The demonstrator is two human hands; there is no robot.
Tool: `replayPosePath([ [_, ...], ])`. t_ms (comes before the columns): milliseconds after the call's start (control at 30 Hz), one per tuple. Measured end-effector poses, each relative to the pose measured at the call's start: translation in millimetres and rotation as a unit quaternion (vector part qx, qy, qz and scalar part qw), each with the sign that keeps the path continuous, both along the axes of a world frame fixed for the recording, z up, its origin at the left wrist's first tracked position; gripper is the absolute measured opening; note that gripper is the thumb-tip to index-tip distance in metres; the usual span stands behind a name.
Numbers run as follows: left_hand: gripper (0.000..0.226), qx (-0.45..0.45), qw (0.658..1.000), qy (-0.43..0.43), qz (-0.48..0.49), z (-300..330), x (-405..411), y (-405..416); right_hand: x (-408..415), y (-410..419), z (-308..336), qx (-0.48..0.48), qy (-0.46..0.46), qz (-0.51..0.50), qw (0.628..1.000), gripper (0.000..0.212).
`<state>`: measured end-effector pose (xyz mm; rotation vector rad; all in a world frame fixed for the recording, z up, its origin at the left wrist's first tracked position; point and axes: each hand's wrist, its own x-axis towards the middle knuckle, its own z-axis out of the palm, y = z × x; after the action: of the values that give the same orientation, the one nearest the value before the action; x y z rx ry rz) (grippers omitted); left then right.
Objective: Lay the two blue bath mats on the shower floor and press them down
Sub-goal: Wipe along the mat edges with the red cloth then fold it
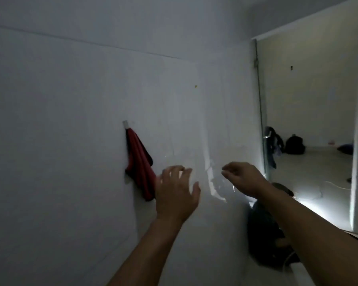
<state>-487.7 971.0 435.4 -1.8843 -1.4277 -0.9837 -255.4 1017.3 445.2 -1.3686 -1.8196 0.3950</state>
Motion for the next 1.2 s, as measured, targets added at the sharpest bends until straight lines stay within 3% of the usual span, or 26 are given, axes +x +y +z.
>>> replayPosePath([
  [67,0.043,0.028,0.997,-0.016,0.073,31.3,-38.5,-6.2,-43.8,12.0,25.7,0.005,-0.002,0.065,0.998,0.028],
  [167,0.052,-0.016,0.985,-0.052,0.164,69.4,-86.9,-9.2,-108.2,25.5,54.8,-0.007,0.010,0.133,0.991,0.034],
  [333,0.059,-0.105,0.973,-0.093,0.185,83.8,-114.1,11.2,-192.4,40.8,64.8,-0.060,0.068,0.179,0.980,0.047],
  [467,0.048,-0.086,0.964,-0.212,0.133,76.8,-107.5,29.8,-228.6,46.6,40.3,-0.110,0.152,0.203,0.961,0.058],
  [533,0.047,-0.072,0.955,-0.273,0.088,79.6,-105.0,34.4,-230.5,48.7,36.0,-0.112,0.178,0.202,0.957,0.037],
  [600,0.044,-0.051,0.930,-0.363,0.023,90.7,-103.6,33.0,-221.8,49.5,44.7,-0.097,0.223,0.195,0.950,0.011],
  [733,0.048,-0.031,0.860,-0.498,-0.106,129.8,-100.7,25.1,-184.9,42.0,85.4,-0.063,0.339,0.184,0.920,0.016],
  [933,0.080,-0.157,0.850,-0.465,-0.189,140.1,-51.5,15.7,-82.2,20.0,107.0,-0.057,0.402,0.136,0.904,0.015],
  [1000,0.086,-0.283,0.800,-0.475,-0.232,125.3,-22.2,15.5,-37.2,8.2,95.0,-0.056,0.455,0.100,0.883,0.014],
  [1100,0.069,-0.536,0.666,-0.434,-0.285,88.5,36.8,6.8,28.7,-19.7,66.6,-0.044,0.502,0.032,0.863,0.015],
  [1200,0.063,-0.661,0.591,-0.347,-0.305,41.4,105.6,-2.8,95.4,-54.1,30.5,-0.030,0.487,-0.038,0.872,0.020],
])
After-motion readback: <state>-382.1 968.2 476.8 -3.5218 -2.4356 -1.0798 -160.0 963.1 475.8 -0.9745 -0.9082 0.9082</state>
